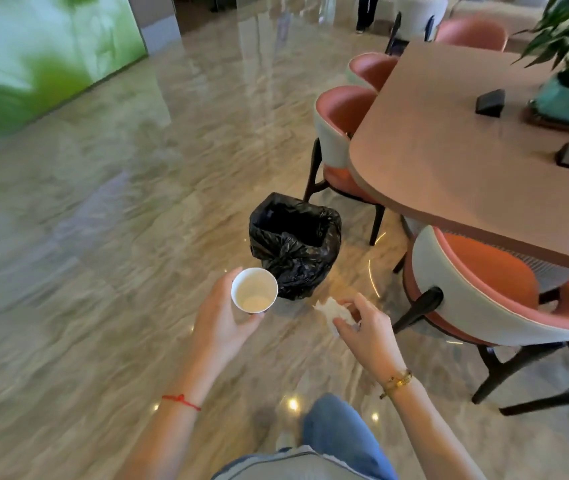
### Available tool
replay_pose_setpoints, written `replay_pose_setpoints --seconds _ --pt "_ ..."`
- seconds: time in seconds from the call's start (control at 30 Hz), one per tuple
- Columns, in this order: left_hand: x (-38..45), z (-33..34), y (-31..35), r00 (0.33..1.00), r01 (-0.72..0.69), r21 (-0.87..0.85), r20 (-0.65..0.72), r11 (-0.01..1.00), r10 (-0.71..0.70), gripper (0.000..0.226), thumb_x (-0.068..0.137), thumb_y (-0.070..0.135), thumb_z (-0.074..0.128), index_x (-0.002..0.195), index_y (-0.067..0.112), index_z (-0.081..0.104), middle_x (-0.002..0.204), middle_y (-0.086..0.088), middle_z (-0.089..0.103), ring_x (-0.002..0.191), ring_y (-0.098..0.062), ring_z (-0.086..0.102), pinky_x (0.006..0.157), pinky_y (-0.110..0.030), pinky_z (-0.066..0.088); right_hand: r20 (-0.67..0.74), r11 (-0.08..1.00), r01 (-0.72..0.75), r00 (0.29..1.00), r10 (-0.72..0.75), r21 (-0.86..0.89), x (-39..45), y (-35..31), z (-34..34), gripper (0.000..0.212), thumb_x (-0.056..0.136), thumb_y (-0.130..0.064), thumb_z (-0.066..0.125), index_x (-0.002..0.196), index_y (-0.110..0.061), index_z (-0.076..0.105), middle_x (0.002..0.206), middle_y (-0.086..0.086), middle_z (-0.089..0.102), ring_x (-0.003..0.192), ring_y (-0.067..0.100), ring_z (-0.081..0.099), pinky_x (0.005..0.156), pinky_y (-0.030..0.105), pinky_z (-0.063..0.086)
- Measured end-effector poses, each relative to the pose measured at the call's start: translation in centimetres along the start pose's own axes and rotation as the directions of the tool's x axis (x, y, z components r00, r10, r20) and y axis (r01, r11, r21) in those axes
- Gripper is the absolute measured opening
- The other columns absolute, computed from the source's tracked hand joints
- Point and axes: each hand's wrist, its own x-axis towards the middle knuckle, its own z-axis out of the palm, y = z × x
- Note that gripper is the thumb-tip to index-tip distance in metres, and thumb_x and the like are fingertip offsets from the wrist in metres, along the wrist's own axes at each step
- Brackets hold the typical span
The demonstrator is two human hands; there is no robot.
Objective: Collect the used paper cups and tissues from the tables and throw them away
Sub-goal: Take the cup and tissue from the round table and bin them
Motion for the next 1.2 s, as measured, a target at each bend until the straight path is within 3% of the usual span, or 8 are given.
replay_pose_setpoints --seconds 0.13,0.3,0.47,0.6,0.87,1.0,1.1,1.2 --pt "8.3 3.8 -2.2 1.000 0.004 -0.054 0.018 0.999 -0.003 0.074 0.069 0.022 0.083 0.131 0.027 0.045 0.129 0.014 0.047 0.115 -0.015 0.051 0.094 -0.032 0.044 0.006 0.998 -0.054 0.999 0.054 0.009 7.4 1.4 1.1 0.024 0.082 -0.020 0.067 0.103 -0.026 0.058 0.086 -0.019 0.053 0.080 -0.010 0.050 0.066 0.002 0.039" --pt "18.7 9.3 -5.6 0.998 0.064 -0.037 0.020 0.997 -0.063 0.073 0.069 0.025 0.082 0.131 0.030 0.043 0.129 0.011 0.047 0.117 -0.014 0.048 0.091 -0.020 0.032 0.061 0.997 -0.073 0.996 0.072 0.004 19.1 3.4 2.6 0.018 0.083 -0.019 0.063 0.099 -0.024 0.057 0.085 -0.007 0.058 0.076 0.004 0.054 0.062 0.012 0.040" --pt "29.3 13.4 -7.1 0.989 0.144 -0.013 0.044 0.990 -0.143 0.071 0.070 0.033 0.083 0.130 0.029 0.045 0.129 0.005 0.054 0.115 -0.017 0.051 0.088 -0.024 0.036 0.112 0.998 -0.057 0.992 0.059 -0.022 32.3 4.6 3.0 0.017 0.084 -0.021 0.060 0.099 -0.024 0.056 0.080 -0.007 0.055 0.071 0.007 0.052 0.059 0.022 0.041" --pt "37.3 16.1 -7.8 0.980 0.191 0.017 0.063 0.982 -0.191 0.075 0.070 0.036 0.084 0.133 0.024 0.044 0.133 0.004 0.052 0.118 -0.018 0.051 0.089 -0.024 0.037 0.162 0.998 -0.037 0.986 0.045 -0.056 42.4 5.6 3.6 0.017 0.085 -0.022 0.059 0.101 -0.022 0.055 0.084 -0.008 0.053 0.076 0.012 0.051 0.056 0.020 0.034" --pt "48.1 20.5 -10.7 0.920 0.347 0.074 0.170 0.935 -0.354 0.081 0.071 0.033 0.084 0.137 0.017 0.040 0.138 -0.003 0.047 0.125 -0.024 0.046 0.099 -0.036 0.042 0.337 0.982 -0.111 0.928 0.158 -0.156 54.6 8.2 7.2 0.034 0.087 -0.029 0.059 0.118 -0.021 0.050 0.109 0.002 0.057 0.091 0.013 0.051 0.074 0.024 0.041" --pt "50.8 22.0 -12.5 0.869 0.406 0.074 0.277 0.911 -0.410 0.096 0.072 0.028 0.084 0.148 0.012 0.027 0.149 -0.006 0.037 0.135 -0.024 0.040 0.109 -0.041 0.036 0.403 0.969 -0.162 0.887 0.226 -0.187 57.1 9.6 8.3 0.047 0.089 -0.036 0.058 0.132 -0.021 0.044 0.126 0.003 0.053 0.117 0.020 0.049 0.092 0.031 0.044" --pt "51.7 22.0 -13.2 0.850 0.421 0.110 0.299 0.900 -0.434 0.089 0.079 0.027 0.077 0.149 0.016 0.024 0.153 -0.004 0.032 0.138 -0.021 0.037 0.110 -0.040 0.037 0.410 0.966 -0.181 0.879 0.243 -0.183 58.1 10.3 8.1 0.046 0.091 -0.036 0.055 0.133 -0.022 0.045 0.131 0.002 0.051 0.124 0.021 0.044 0.101 0.035 0.042" --pt "51.7 21.2 -13.1 0.879 0.383 0.130 0.254 0.915 -0.404 0.069 0.088 0.029 0.068 0.146 0.017 0.033 0.148 -0.001 0.039 0.134 -0.019 0.041 0.107 -0.032 0.039 0.398 0.975 -0.151 0.894 0.204 -0.162 59.0 10.4 7.0 0.039 0.092 -0.036 0.056 0.128 -0.022 0.052 0.128 -0.001 0.055 0.124 0.018 0.045 0.101 0.032 0.040"
